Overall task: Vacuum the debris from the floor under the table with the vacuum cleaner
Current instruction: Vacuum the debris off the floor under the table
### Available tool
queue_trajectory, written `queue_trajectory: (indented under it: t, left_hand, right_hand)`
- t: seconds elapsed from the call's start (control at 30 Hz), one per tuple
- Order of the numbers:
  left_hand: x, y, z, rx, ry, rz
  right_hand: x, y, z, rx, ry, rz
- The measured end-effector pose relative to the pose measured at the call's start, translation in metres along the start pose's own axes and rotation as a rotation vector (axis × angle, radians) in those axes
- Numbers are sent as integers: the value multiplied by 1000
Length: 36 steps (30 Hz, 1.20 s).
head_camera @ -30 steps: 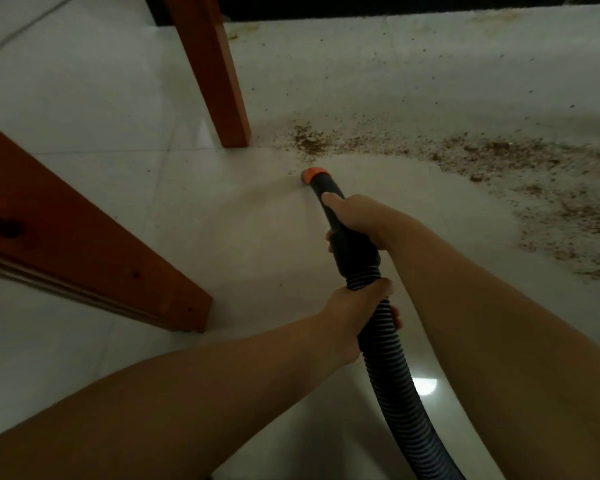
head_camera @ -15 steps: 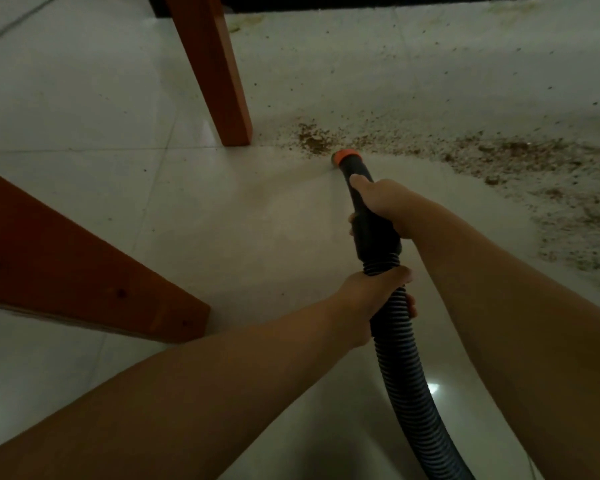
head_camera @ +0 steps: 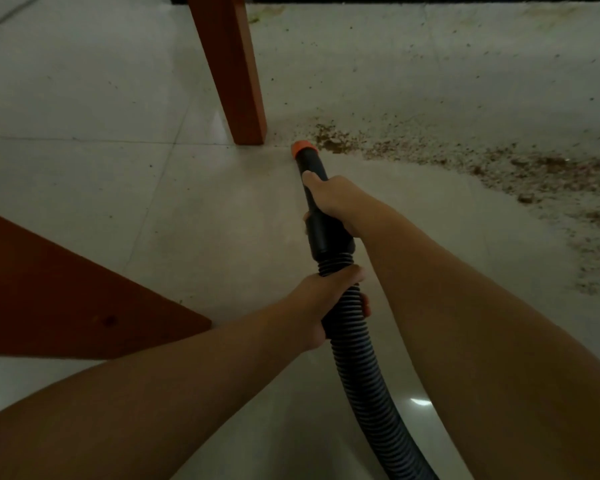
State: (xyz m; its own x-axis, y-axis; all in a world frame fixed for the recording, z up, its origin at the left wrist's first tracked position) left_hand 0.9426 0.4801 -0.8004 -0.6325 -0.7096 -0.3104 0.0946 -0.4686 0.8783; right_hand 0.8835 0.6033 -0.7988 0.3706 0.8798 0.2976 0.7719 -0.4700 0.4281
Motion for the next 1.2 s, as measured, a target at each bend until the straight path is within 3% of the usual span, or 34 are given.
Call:
queue_trajectory:
  t: [0.37, 0.83, 1.2]
  left_hand:
    - [-43, -14, 21, 11, -79, -107]
    - [14, -12, 38, -73, 99, 50]
    - [-2, -19, 75, -7, 1, 11]
  right_hand:
    - [66, -13, 21, -78, -3, 174]
    - [-10, -42, -28, -5, -11, -49]
    - [28, -57, -37, -8, 3, 119]
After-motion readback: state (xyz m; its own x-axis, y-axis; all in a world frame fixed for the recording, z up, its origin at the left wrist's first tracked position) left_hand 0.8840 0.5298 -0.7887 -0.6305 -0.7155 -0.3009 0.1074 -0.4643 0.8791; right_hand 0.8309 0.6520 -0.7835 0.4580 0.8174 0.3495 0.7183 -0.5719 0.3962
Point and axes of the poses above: each hand's wrist, its own y-axis away from the middle knuckle, its own x-axis out of the back of the hand, z = x × y, the point moved 1 cm from there along -y, towards the middle knuckle, and after that the axes turned 12 degrees about x, right-handed, at the moved point
